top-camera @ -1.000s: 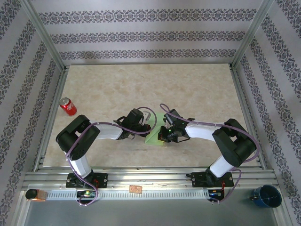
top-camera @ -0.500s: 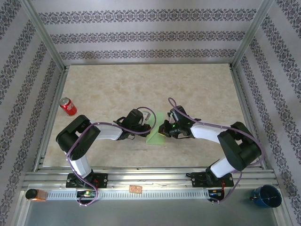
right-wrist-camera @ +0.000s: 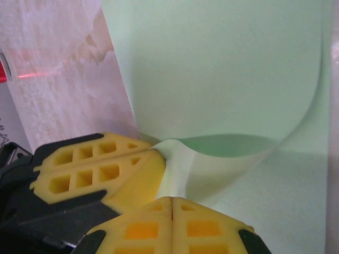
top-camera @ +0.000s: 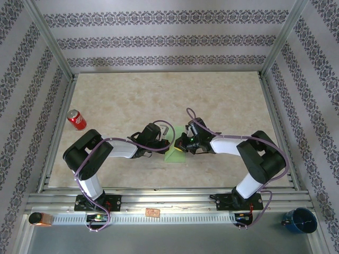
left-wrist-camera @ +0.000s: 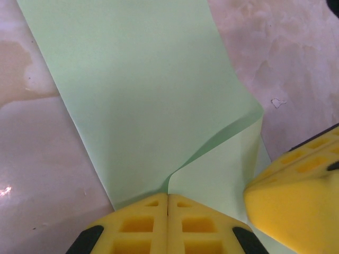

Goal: Fold a paper plane with a square sheet of paper (pick it up from the middle)
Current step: Fold the triangle a second time at the center of the table.

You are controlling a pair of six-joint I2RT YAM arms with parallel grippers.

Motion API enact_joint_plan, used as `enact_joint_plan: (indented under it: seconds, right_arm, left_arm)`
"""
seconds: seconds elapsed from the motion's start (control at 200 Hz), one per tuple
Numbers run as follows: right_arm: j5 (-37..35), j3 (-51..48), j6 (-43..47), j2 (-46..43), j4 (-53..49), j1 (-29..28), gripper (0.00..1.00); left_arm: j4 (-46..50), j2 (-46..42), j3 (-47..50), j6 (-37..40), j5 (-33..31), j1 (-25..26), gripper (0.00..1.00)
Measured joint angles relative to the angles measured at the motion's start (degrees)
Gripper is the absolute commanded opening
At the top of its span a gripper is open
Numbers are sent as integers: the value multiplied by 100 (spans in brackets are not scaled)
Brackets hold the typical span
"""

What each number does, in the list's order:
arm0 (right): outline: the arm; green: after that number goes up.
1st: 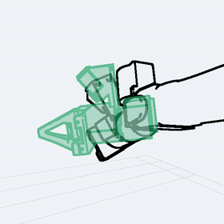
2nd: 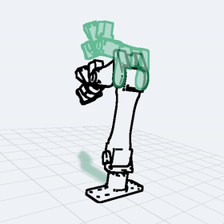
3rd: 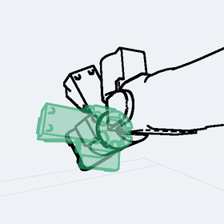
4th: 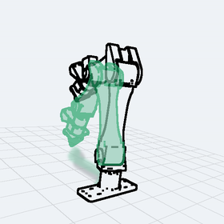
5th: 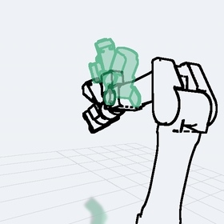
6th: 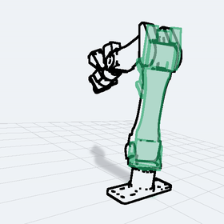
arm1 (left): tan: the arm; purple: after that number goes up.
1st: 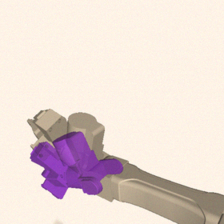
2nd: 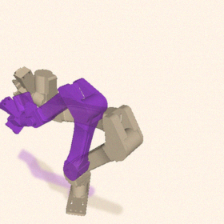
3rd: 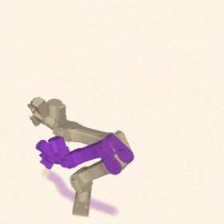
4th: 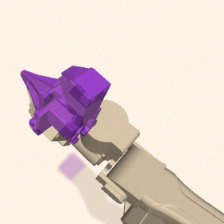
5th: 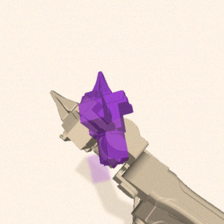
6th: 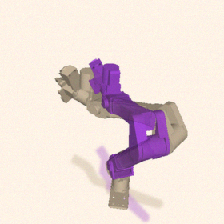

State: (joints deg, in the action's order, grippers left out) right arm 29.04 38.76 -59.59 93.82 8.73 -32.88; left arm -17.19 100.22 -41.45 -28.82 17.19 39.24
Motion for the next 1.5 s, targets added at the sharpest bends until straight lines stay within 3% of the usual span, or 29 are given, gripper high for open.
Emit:
enact_joint_plan:
  seconds: [0.405, 0.834, 1.139, 1.499]
  right_arm:
    - [96, 157, -201, 389, 365, -66, 3]
    - [90, -431, -516, 492, 1344, -33, 4]
    - [-105, -297, -448, -7, 590, 166, 3]
    - [-442, -240, -352, 177, 267, 262, 4]
  left_arm:
    - [2, 0, -2, 2, 2, 0, 0]
    - [4, 0, -2, 2, 13, -4, 0]
    - [9, 0, -2, 4, 15, -4, 0]
    - [52, 2, -31, 4, 20, -4, 0]
